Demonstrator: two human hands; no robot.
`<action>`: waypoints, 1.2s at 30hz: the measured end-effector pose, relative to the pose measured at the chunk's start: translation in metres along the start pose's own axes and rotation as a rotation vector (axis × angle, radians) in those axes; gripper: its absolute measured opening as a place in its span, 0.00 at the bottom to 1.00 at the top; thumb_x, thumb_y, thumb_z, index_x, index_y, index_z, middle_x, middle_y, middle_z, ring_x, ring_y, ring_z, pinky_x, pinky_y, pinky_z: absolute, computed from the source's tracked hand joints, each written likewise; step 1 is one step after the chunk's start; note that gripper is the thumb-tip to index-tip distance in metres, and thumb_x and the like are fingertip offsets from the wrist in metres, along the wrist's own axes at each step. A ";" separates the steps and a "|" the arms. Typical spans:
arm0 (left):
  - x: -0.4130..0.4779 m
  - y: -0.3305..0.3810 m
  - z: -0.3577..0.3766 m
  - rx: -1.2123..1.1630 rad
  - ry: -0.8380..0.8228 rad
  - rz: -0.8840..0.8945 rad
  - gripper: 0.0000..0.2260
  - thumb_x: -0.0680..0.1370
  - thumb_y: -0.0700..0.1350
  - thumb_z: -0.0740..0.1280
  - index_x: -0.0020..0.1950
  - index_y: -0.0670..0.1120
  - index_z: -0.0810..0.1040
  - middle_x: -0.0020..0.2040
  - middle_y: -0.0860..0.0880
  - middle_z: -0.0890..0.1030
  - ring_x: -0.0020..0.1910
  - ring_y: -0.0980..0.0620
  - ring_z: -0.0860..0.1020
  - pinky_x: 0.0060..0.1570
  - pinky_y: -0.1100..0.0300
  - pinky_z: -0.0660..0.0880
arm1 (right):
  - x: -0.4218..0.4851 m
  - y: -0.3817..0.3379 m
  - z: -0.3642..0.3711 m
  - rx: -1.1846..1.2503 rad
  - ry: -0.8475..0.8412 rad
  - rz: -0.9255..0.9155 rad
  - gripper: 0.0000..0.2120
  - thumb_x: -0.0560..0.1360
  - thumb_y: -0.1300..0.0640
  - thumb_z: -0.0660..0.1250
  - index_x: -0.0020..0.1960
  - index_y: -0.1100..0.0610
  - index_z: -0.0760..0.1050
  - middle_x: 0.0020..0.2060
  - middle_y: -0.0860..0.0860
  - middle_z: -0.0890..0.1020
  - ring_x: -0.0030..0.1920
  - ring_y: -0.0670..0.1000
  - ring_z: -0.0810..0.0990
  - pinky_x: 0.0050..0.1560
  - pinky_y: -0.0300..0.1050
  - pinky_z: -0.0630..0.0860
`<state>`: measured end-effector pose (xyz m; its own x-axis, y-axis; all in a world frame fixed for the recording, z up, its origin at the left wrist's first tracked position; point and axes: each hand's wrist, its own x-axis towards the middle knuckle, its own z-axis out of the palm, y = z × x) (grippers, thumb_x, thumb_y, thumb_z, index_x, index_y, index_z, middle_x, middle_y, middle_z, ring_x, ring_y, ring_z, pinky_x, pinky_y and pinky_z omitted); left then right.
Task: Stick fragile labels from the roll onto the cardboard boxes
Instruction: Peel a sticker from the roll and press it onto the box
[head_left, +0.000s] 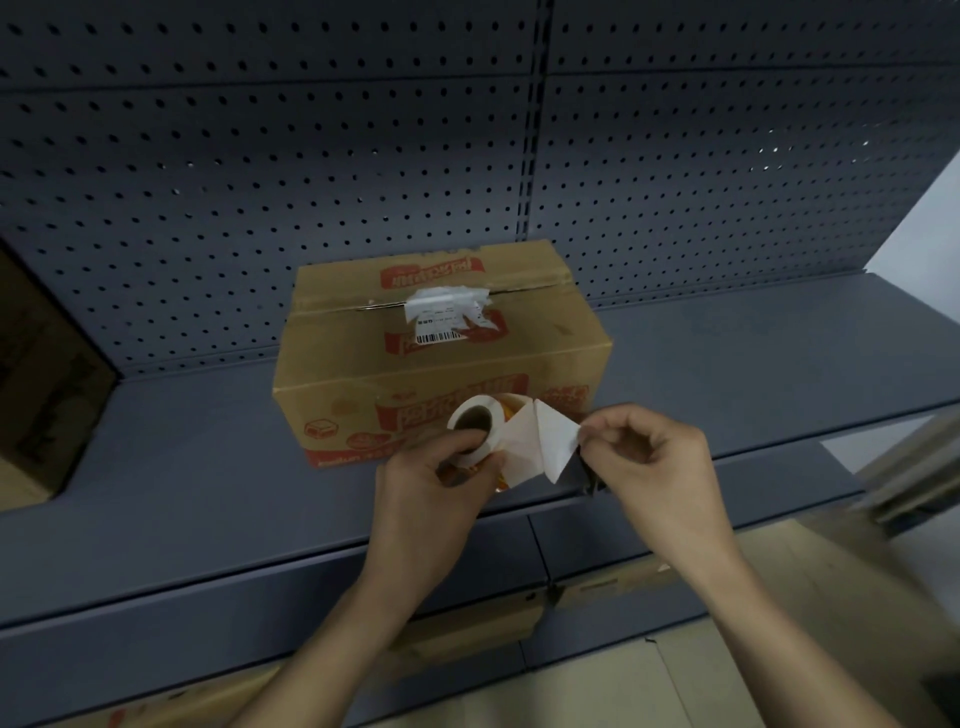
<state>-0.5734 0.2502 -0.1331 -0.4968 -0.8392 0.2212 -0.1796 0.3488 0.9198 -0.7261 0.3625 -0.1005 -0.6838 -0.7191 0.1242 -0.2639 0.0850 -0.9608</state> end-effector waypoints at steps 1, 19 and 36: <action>0.000 0.000 0.000 0.003 0.003 0.002 0.12 0.74 0.41 0.74 0.56 0.49 0.84 0.51 0.58 0.84 0.50 0.66 0.79 0.46 0.72 0.75 | 0.000 0.000 -0.001 0.000 0.009 0.006 0.07 0.72 0.64 0.71 0.39 0.53 0.82 0.34 0.46 0.85 0.34 0.42 0.80 0.36 0.31 0.74; 0.002 0.002 0.037 0.113 -0.034 0.181 0.06 0.71 0.39 0.77 0.46 0.42 0.85 0.37 0.63 0.79 0.47 0.60 0.79 0.42 0.68 0.76 | -0.005 0.021 -0.052 -0.066 0.245 0.048 0.09 0.71 0.67 0.72 0.38 0.54 0.81 0.35 0.53 0.83 0.35 0.44 0.79 0.40 0.32 0.74; 0.058 0.008 0.157 0.514 -0.261 0.403 0.08 0.76 0.47 0.70 0.49 0.43 0.83 0.48 0.48 0.82 0.55 0.47 0.75 0.45 0.51 0.77 | -0.007 0.046 -0.111 -0.105 0.415 0.111 0.08 0.73 0.64 0.71 0.40 0.53 0.82 0.34 0.46 0.84 0.34 0.41 0.79 0.38 0.38 0.74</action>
<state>-0.7372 0.2699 -0.1640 -0.7849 -0.4979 0.3688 -0.2853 0.8187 0.4982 -0.8084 0.4479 -0.1180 -0.9216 -0.3651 0.1316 -0.2266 0.2311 -0.9462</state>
